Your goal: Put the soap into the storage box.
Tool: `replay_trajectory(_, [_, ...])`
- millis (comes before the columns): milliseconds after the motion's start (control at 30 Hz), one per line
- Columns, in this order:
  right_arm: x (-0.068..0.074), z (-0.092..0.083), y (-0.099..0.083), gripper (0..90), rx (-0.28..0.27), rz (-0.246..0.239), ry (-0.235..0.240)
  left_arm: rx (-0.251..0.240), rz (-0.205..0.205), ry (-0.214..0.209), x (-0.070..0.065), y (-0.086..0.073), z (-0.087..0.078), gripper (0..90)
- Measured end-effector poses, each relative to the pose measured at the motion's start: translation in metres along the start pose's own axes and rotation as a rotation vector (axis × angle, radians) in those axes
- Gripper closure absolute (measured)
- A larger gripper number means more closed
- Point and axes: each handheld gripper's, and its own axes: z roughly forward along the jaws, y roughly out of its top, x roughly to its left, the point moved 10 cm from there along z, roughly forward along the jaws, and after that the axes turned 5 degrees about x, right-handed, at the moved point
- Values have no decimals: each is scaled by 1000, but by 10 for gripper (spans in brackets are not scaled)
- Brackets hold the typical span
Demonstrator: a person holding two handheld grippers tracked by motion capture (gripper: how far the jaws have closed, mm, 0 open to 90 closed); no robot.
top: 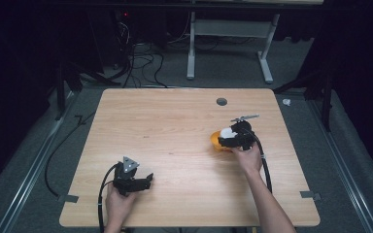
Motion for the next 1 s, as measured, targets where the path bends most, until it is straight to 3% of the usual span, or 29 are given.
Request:
replay_trajectory(567, [-2,7,-7,231,23,22,-21,0,0,0,0,0,0,154])
replay_trajectory(1000, [0,-12,4,244,-65,-2,-29,0,0,0,0,0,0,154])
